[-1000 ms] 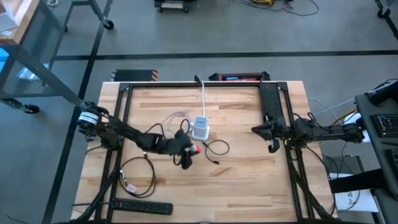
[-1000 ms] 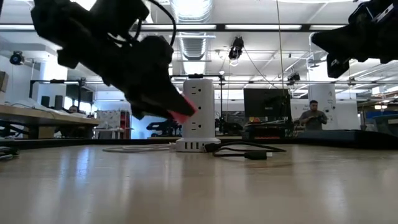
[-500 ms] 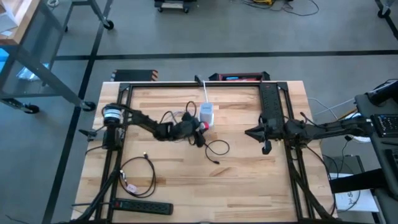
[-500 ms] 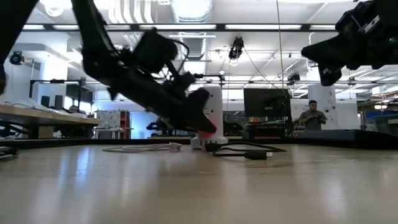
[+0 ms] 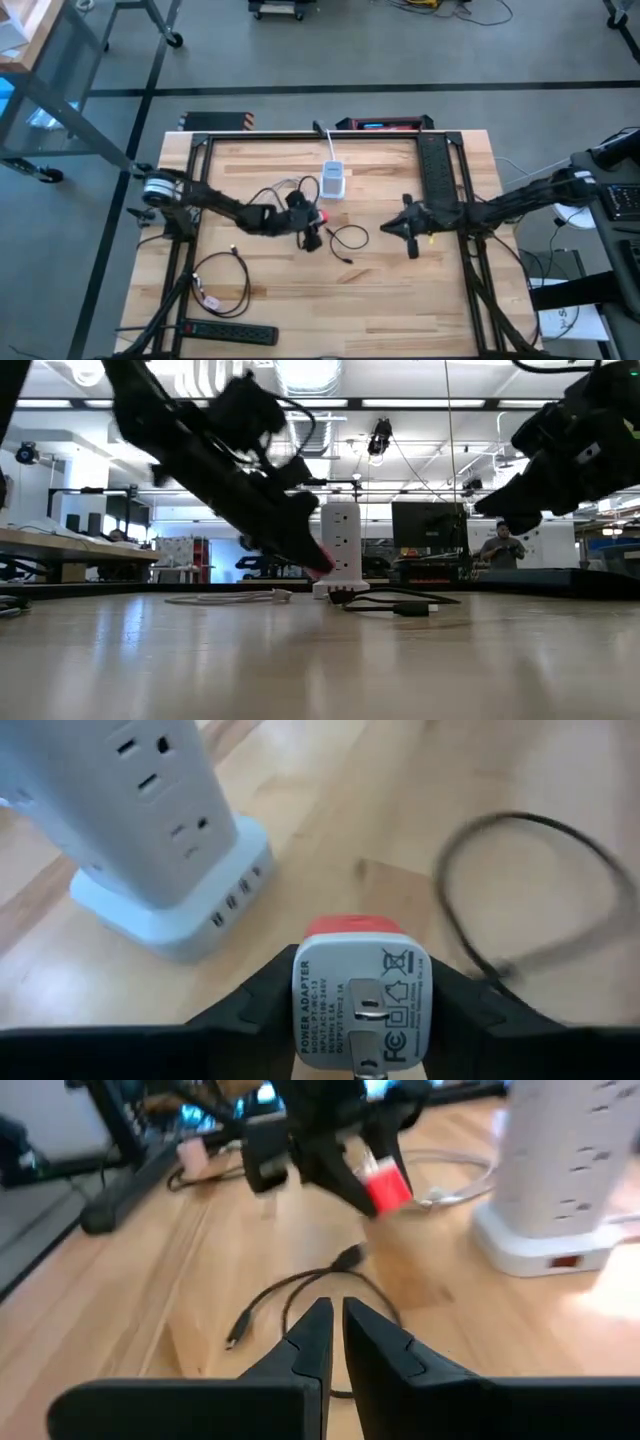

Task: Insert USB
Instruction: Insert the light purple charger cable into the orange charger adapter

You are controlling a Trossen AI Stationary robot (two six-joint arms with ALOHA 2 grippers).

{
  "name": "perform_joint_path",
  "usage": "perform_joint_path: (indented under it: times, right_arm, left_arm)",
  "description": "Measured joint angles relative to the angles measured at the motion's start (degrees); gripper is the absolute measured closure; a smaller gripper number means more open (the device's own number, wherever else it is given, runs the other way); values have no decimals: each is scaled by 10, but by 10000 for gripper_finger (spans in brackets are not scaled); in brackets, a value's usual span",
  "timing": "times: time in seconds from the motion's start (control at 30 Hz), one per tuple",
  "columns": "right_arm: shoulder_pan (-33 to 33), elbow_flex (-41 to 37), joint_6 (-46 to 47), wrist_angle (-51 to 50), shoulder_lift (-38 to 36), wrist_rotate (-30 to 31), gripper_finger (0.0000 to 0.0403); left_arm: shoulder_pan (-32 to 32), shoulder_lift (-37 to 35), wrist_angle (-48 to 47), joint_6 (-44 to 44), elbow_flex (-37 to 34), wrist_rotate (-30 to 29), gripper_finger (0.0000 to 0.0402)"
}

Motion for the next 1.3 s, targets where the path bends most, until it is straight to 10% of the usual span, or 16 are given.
perform_joint_path:
  times: [0.47, 0.77, 1.3]
  right_arm:
    - [67, 284, -281, 79, 341, 12, 348]
    - [140, 451, -557, -34, 367, 232, 231]
    - [140, 633, -708, -34, 524, 370, 173]
  left_arm:
    - [-89, -69, 382, -43, -173, 57, 263]
    - [-93, -70, 629, -53, -259, 191, 259]
    - [-106, -71, 683, -46, -250, 213, 265]
